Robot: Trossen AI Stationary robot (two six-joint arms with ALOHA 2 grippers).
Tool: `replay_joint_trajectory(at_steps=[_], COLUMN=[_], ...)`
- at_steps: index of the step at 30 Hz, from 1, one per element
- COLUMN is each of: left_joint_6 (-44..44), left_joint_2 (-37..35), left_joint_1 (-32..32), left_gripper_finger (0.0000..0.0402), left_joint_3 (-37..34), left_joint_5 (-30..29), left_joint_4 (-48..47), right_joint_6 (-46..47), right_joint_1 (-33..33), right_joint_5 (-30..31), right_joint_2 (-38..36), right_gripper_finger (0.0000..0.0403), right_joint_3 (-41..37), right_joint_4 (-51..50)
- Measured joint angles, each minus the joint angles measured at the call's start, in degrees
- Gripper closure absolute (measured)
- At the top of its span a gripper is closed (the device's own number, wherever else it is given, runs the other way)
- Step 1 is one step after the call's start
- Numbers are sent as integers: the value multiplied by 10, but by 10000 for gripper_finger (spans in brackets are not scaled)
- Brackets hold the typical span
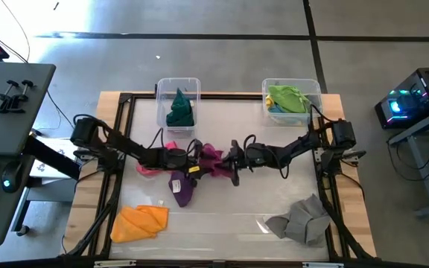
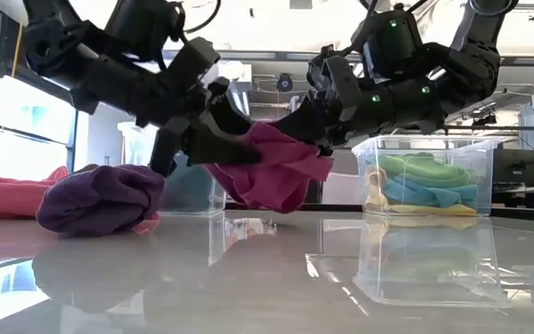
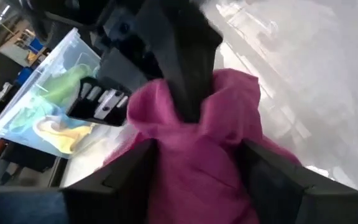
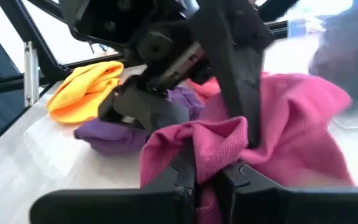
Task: Sort towels by color in basket
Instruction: Put the dark pink towel into the left transparent bin
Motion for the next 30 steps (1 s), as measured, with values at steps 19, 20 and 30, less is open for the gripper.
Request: replay_joint_trajectory(at_steps=[19, 20, 30], left_joint_6=[-41, -49, -81], left_joint_2=[64, 63, -2], left_joint_1=[11, 9, -17], left_gripper_finger=[300, 324, 367], left_joint_3=[22, 22, 22], left_joint_5=[32, 31, -71], left_joint_4=[8, 8, -86], right_joint_6=[10, 13, -33], right_joint_1=[0, 0, 2], right_joint_5=[4, 8, 31], right_joint_2=[-4, -7, -93], right_gripper_finger=[336, 326, 298], right_joint_3=[1, 1, 2], right_joint_4=[-17, -17, -90])
